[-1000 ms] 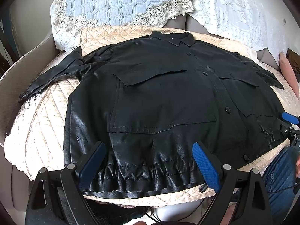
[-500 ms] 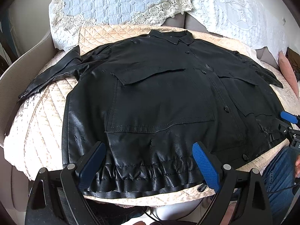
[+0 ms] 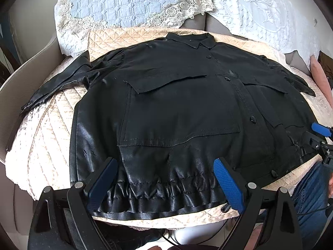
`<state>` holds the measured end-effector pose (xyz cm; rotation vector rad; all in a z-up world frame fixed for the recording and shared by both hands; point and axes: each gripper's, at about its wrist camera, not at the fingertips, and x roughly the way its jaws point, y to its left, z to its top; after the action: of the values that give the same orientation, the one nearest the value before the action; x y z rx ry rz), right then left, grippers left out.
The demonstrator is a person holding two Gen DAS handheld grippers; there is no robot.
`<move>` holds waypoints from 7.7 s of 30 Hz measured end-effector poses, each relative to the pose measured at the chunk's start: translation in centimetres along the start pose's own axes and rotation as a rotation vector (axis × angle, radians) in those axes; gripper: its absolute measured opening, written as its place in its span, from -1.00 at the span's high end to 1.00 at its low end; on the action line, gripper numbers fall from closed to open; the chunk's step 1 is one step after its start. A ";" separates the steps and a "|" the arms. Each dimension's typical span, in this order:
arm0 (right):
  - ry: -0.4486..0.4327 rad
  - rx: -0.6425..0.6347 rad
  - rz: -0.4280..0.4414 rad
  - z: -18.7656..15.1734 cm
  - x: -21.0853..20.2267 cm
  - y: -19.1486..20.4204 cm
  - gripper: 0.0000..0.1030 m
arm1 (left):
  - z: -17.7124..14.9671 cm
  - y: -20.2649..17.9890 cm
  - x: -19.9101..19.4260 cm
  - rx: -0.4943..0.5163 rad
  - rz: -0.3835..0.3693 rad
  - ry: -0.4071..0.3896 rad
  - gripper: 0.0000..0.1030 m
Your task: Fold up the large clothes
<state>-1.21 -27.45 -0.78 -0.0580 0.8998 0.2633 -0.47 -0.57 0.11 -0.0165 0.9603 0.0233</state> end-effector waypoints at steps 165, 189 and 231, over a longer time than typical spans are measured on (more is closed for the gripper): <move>0.060 0.044 0.122 10.6 9.7 2.8 -0.53 | 17.8 3.5 9.9 -0.084 -0.527 -0.103 -0.07; 0.151 0.173 0.062 18.7 21.1 4.7 0.46 | 14.3 12.7 14.0 -0.209 -0.153 0.010 -0.14; 0.138 0.059 0.166 19.6 22.3 4.6 0.73 | 13.9 9.7 13.1 -0.069 -0.020 -0.021 -0.15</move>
<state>25.88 -15.41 -5.67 0.0544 1.0507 0.3910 18.14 9.62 -2.72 -0.0896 0.9376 0.0382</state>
